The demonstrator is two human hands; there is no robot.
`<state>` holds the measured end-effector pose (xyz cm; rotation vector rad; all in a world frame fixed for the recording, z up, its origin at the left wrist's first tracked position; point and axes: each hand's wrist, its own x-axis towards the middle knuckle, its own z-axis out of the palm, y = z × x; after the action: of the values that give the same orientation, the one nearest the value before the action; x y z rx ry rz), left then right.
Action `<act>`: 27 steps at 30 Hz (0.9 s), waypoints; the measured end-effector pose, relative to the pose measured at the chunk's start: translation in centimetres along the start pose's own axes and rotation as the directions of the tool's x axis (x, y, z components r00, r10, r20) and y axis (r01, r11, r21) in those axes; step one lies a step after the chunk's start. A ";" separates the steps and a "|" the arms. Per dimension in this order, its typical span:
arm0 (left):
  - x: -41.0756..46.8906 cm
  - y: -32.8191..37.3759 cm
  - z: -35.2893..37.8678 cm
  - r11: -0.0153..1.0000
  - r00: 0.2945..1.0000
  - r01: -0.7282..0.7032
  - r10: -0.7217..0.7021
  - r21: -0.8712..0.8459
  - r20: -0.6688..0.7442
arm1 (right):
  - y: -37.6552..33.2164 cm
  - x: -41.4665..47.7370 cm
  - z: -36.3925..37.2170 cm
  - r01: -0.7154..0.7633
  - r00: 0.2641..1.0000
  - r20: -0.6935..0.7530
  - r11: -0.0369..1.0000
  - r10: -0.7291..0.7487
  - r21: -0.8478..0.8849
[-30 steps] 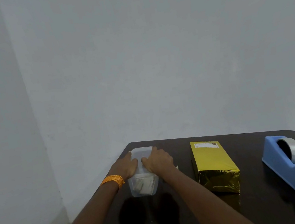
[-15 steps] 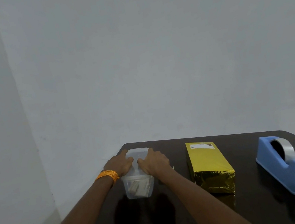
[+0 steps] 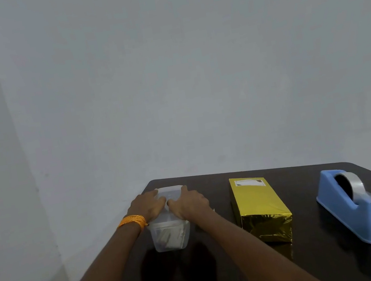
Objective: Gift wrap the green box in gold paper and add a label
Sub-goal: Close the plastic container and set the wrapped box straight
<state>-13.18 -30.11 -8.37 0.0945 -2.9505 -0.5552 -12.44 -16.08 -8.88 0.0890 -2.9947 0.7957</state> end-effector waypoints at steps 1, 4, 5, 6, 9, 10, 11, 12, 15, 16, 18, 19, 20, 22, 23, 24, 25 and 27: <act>-0.1 -0.1 0.0 1.000 1.000 0.003 -0.004 -0.028 -0.007 | 0.0 0.0 0.0 0.001 1.000 -0.006 1.000 -0.001 0.002; -0.6 -0.5 0.3 0.987 0.999 0.010 -0.018 -0.162 -0.049 | 0.1 0.0 -0.1 -0.005 1.000 -0.016 1.000 0.005 0.006; -0.9 -0.6 0.5 0.978 0.996 0.007 -0.025 -0.209 -0.083 | 0.1 -0.1 0.0 -0.006 1.000 -0.016 1.000 0.006 0.011; -1.0 -0.8 0.7 0.967 0.991 0.010 -0.044 -0.254 -0.127 | 0.1 -0.1 0.0 -0.008 1.000 -0.017 1.000 0.008 0.015; -1.7 -1.0 0.8 0.932 0.971 0.085 -0.156 -0.353 -0.178 | 0.1 -0.2 0.0 -0.022 0.999 -0.022 0.999 0.023 0.027; -2.0 -1.0 0.9 0.922 0.970 0.101 -0.174 -0.373 -0.170 | 0.1 -0.2 0.0 -0.026 0.999 -0.027 0.999 0.026 0.025; -2.2 -1.0 0.9 0.915 0.971 0.108 -0.181 -0.388 -0.157 | 0.0 -0.2 -0.1 -0.026 0.999 -0.029 0.999 0.027 0.025; -2.4 -1.1 0.8 0.913 0.973 0.111 -0.181 -0.393 -0.146 | -0.1 -0.2 -0.1 -0.029 0.999 -0.028 0.999 0.030 0.027; -2.5 -1.3 0.9 0.914 0.971 0.094 -0.172 -0.394 -0.165 | -0.1 -0.2 -0.1 -0.037 0.999 -0.028 0.998 0.039 0.050; -2.4 -1.3 1.0 0.914 0.969 0.086 -0.170 -0.397 -0.180 | 0.0 -0.1 0.0 -0.040 0.999 -0.030 0.997 0.042 0.062; -2.3 -1.1 1.2 0.911 0.962 0.075 -0.173 -0.406 -0.210 | 0.1 0.0 0.1 -0.041 0.998 -0.040 0.996 0.044 0.084; -2.2 -1.0 1.2 0.911 0.960 0.072 -0.174 -0.407 -0.219 | 0.1 0.0 0.1 -0.038 0.998 -0.045 0.995 0.042 0.091; -2.1 -1.0 1.3 0.911 0.959 0.071 -0.174 -0.405 -0.223 | 0.2 0.0 0.1 -0.037 0.998 -0.046 0.995 0.041 0.096; -2.0 -1.1 1.5 0.914 0.957 0.066 -0.172 -0.400 -0.235 | 0.2 -0.1 0.1 -0.034 0.998 -0.047 0.994 0.039 0.107; -1.9 -1.2 1.6 0.914 0.956 0.067 -0.174 -0.401 -0.237 | 0.2 -0.2 0.1 -0.033 0.998 -0.050 0.993 0.039 0.114; -1.8 -1.2 1.7 0.912 0.955 0.069 -0.178 -0.404 -0.238 | 0.3 -0.3 0.1 -0.035 0.998 -0.056 0.992 0.042 0.120; -1.8 -1.3 1.8 0.909 0.954 0.074 -0.185 -0.411 -0.237 | 0.2 -0.4 0.0 -0.035 0.997 -0.064 0.992 0.043 0.122; -1.8 -1.5 1.9 0.891 0.951 0.079 -0.202 -0.448 -0.234 | 0.1 -0.7 0.0 -0.038 0.994 -0.095 0.992 0.049 0.118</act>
<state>-11.60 -30.63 -10.87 0.3143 -2.4951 -1.1092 -11.70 -15.94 -8.96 -0.0119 -2.8668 0.9494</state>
